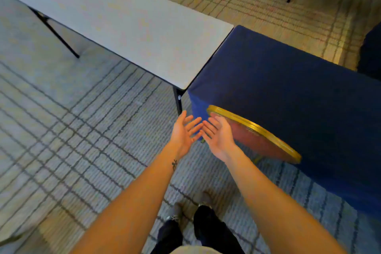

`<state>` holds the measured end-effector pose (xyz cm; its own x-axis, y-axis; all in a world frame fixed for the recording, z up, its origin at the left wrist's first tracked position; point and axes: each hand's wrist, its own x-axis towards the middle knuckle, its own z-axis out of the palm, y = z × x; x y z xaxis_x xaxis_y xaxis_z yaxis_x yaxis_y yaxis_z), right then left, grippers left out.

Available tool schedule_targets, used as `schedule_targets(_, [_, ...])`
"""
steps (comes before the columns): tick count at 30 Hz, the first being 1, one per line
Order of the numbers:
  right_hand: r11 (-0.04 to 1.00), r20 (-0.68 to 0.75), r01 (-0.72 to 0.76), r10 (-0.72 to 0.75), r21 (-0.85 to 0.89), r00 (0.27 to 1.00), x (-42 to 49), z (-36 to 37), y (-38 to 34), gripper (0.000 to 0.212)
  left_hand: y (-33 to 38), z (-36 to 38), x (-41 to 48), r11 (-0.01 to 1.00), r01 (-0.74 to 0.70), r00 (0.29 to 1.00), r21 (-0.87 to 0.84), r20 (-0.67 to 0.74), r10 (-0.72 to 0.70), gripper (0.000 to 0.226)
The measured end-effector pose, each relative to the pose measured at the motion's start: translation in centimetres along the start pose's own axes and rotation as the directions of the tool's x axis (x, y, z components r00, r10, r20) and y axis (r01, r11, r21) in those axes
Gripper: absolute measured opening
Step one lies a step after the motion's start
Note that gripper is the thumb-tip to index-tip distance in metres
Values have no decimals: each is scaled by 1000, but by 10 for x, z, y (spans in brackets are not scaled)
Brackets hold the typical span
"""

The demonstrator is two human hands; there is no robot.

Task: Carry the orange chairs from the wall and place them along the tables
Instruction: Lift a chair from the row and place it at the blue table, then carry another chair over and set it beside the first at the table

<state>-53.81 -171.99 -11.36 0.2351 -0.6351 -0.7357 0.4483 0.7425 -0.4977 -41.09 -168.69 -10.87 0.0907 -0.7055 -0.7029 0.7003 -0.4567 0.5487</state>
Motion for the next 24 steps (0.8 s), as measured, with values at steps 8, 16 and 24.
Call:
schedule_targets(8, [945, 218, -110, 182, -307, 959, -20, 121, 93, 26, 48, -136, -92, 923, -259, 950, -286, -250, 189, 47])
schedule_targets(16, [810, 354, -123, 381, -574, 854, -87, 232, 244, 20, 59, -306, -213, 771, -505, 812, -388, -516, 273, 44])
schedule_targets(24, [640, 412, -86, 585, -764, 698, -183, 316, 426, 20, 40, -462, -355, 592, -698, 647, -402, -708, 282, 45])
